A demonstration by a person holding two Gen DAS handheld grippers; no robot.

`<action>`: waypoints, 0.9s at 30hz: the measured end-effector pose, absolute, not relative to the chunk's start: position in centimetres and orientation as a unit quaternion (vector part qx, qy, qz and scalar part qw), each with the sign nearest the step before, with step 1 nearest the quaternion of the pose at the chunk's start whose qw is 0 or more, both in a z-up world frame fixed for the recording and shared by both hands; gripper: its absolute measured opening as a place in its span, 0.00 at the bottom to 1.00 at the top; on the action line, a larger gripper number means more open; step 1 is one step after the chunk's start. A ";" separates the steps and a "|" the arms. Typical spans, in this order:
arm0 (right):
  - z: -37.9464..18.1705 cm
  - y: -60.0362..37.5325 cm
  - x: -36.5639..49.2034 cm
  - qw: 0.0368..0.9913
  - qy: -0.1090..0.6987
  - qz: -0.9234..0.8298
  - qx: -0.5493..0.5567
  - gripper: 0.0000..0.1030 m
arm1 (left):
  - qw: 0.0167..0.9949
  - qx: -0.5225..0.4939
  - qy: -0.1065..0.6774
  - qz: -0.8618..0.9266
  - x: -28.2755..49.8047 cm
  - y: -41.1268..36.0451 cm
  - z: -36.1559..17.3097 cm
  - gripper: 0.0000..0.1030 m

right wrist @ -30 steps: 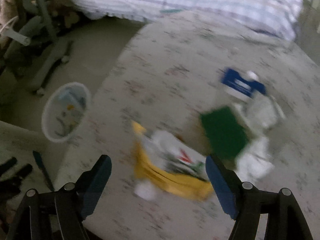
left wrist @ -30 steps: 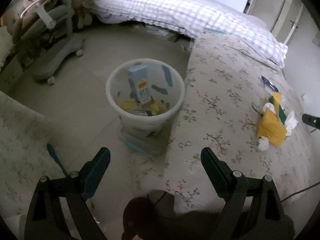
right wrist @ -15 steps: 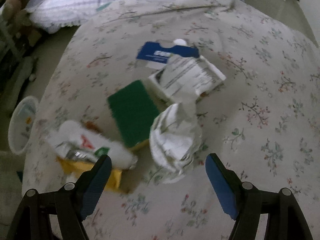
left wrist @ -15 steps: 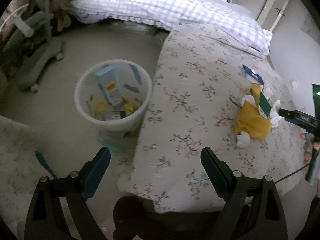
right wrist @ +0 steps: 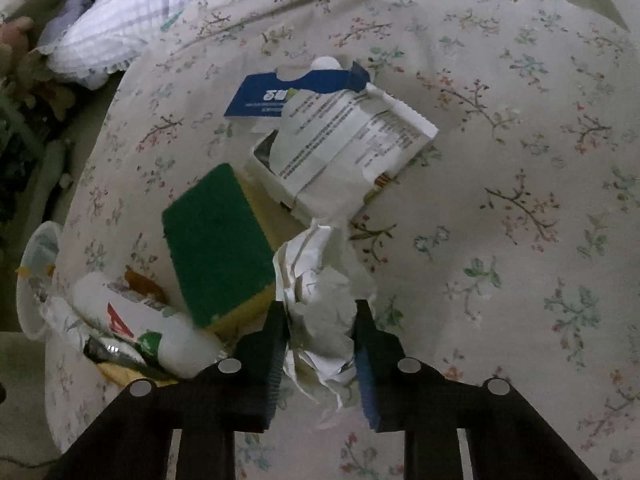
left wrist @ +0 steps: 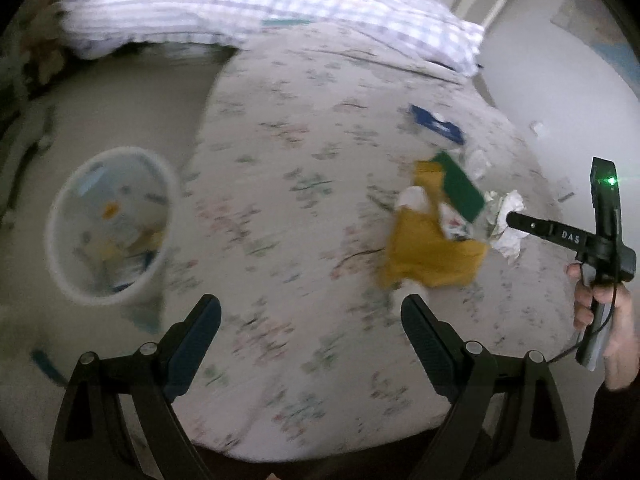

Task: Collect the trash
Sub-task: 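Grasp the yellow bag on the bed with the left tool, then carry the yellow bag to the bin and open the left tool while the right tool carries the paper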

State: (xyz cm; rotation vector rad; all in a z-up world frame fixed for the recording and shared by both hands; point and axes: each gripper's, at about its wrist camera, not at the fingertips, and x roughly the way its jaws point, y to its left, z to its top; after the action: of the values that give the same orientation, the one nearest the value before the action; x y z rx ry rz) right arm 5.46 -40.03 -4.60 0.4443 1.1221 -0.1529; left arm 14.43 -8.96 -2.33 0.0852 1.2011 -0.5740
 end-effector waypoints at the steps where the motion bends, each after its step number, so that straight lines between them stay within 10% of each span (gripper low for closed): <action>1: -4.3 -40.1 5.1 0.823 0.524 -0.070 0.209 0.27 | 0.781 0.037 0.558 -0.278 14.7 -9.7 -2.6 0.90; 15: -2.5 -41.3 1.0 0.827 0.520 -0.058 0.207 0.27 | 0.719 -0.024 0.567 -0.401 17.2 -15.7 -7.5 0.69; 23: -3.2 -41.6 0.6 0.822 0.525 -0.059 0.212 0.27 | 0.695 -0.047 0.579 -0.424 17.1 -16.4 -8.6 0.17; 27: -3.4 -41.4 0.6 0.822 0.525 -0.059 0.213 0.27 | 0.698 -0.044 0.570 -0.431 16.3 -16.5 -7.8 0.09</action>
State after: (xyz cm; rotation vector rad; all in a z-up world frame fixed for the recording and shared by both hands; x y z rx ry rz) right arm 0.58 -41.38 -3.36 0.4542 1.1179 -0.1247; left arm 16.26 -16.47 -7.83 -0.0991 1.2715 -0.9609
